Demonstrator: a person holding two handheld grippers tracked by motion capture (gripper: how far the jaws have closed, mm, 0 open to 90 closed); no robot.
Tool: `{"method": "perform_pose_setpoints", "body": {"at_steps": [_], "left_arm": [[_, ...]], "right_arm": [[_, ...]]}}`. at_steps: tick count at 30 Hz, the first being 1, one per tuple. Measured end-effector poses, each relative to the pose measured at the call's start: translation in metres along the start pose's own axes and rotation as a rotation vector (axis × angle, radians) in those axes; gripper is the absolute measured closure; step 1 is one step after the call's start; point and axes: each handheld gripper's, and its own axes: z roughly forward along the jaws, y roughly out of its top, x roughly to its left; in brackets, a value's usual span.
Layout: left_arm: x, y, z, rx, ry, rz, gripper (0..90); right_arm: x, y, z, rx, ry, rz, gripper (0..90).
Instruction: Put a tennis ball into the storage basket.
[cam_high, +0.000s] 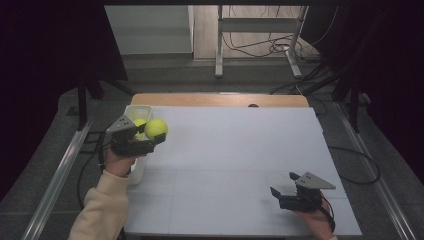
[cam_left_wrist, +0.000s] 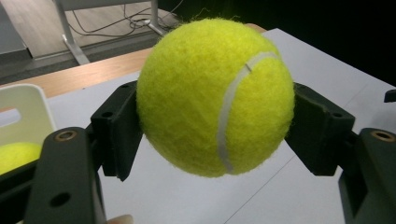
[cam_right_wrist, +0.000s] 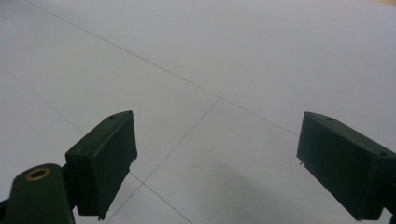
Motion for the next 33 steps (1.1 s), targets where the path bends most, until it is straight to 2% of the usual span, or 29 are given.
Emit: {"method": "perform_pose_setpoints", "body": {"at_steps": [13, 33], "left_arm": [[0.017, -0.006, -0.015, -0.009, 0.064, -0.026, 26.8], [0.045, -0.018, -0.037, -0.020, 0.148, -0.087, 26.9]], "right_arm": [[0.000, 0.000, 0.000, -0.001, -0.002, 0.000, 12.4], [0.000, 0.000, 0.000, 0.001, -0.003, -0.002, 12.4]]}}
